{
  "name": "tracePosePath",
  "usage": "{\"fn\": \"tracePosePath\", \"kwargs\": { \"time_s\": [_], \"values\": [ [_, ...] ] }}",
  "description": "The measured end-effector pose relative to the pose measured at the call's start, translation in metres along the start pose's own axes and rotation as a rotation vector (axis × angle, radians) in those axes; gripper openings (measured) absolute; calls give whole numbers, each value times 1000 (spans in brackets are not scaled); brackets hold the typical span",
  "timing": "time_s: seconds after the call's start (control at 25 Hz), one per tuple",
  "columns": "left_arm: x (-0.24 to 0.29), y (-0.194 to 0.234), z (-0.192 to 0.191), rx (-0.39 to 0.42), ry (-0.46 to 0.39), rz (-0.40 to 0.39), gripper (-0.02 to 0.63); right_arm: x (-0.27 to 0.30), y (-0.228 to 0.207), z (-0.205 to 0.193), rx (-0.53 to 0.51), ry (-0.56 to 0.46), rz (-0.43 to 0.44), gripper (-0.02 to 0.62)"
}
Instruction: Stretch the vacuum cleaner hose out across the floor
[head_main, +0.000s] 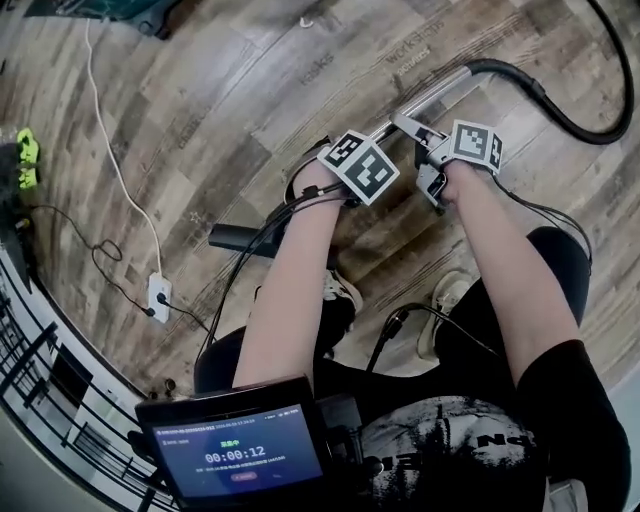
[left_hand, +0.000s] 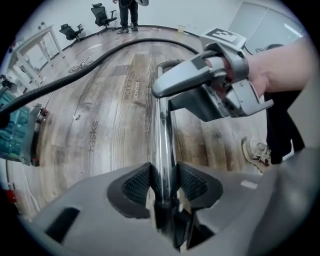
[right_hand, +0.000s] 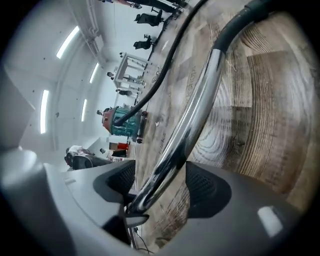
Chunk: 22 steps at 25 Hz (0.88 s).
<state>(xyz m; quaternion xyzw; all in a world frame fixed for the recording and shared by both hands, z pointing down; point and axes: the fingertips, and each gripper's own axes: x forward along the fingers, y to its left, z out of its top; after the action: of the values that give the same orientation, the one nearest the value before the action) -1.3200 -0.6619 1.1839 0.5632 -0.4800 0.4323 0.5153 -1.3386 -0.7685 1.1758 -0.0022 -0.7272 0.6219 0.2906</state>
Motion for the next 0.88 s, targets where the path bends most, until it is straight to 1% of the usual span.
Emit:
{"fn": "tracePosePath", "kwargs": {
  "time_s": [0.04,0.12,0.2,0.32,0.36,0.4,0.48,0.6,0.68,0.8,0.88],
  "values": [
    [-2,-3,0,-3,-1,-5,171,4,-3,1,10,-5,-6,315],
    [-7,-8,3,-7,-12,-7,172,11,-8,5,31,-17,-11,333],
    [-12,-16,8,-15,-33,-15,172,16,-10,13,62,-53,-2,328],
    [-20,-34,17,-20,-73,-32,173,16,-14,27,122,-153,29,272],
    [-22,-39,20,-20,-89,-32,175,13,-15,31,145,-191,38,232],
    [-24,-44,22,-18,-104,-26,175,10,-17,34,164,-225,48,179],
    [-24,-46,25,-8,-127,4,176,6,-14,40,175,-269,78,162],
    [-25,-45,27,20,-161,59,178,-2,4,49,134,-322,147,142],
    [-26,-48,29,30,-182,62,179,-14,23,54,107,-361,199,126],
    [-34,-58,30,23,-204,9,175,-38,63,56,55,-400,275,90],
    [-51,-73,35,22,-231,-50,167,-64,98,54,-9,-415,303,78]
  ]
}}
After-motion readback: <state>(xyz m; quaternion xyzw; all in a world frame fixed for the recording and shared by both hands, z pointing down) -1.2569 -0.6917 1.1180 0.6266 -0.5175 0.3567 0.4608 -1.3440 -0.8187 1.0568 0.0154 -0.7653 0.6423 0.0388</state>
